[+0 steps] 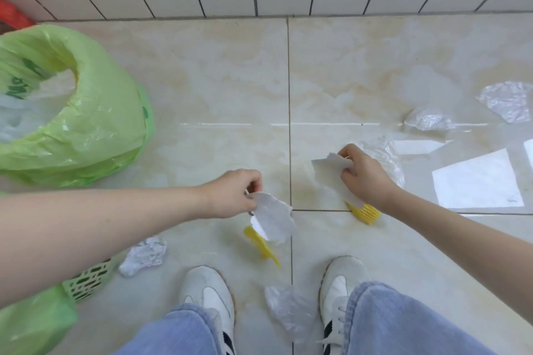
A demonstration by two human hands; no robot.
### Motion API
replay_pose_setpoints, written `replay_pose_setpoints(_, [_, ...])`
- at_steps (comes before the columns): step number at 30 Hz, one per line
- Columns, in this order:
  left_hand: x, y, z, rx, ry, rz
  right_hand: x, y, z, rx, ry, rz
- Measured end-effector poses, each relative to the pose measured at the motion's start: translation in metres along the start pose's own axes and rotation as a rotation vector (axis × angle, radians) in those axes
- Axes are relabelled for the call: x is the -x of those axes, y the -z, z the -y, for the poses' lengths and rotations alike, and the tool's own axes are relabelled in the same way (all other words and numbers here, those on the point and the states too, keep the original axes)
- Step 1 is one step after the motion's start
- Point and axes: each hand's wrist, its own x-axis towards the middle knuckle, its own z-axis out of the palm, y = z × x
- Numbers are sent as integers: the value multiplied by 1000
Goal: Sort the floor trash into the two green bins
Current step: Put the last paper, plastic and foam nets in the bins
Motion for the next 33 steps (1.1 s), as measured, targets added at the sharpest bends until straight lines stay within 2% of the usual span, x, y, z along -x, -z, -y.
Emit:
replay_pose_setpoints(4, [43,45,12,-36,102,-52,-6,-10,33,-23,37,23])
replay_pose_setpoints(6, [60,60,23,-14,166,-190,-8,-19,51,-25,48,45])
replay_pose_setpoints(8, [73,66,40,52,277,-408,-8,-32,72,2,77,85])
replay_pose_setpoints(10, [81,57,60,221,401,-588,-8,-47,92,24,108,151])
replay_pose_setpoints(13, [95,14,86,448,589,-718,-8,-72,118,78,172,236])
replay_pose_setpoints(15, [102,-19,102,400,667,-704,-7,-87,129,126,217,267])
replay_pose_setpoints(17, [109,-45,117,242,683,-648,-3,-99,133,160,241,290])
replay_pose_setpoints(19, [114,-59,134,147,700,-656,2,-106,132,185,242,329])
replay_pose_setpoints(22, [120,-67,157,97,708,-711,10,-112,123,244,232,389])
replay_pose_setpoints(27, [114,-77,182,46,685,-579,15,-115,123,327,235,425])
replay_pose_setpoints(33, [111,-78,186,-59,677,-592,11,-114,145,364,297,411])
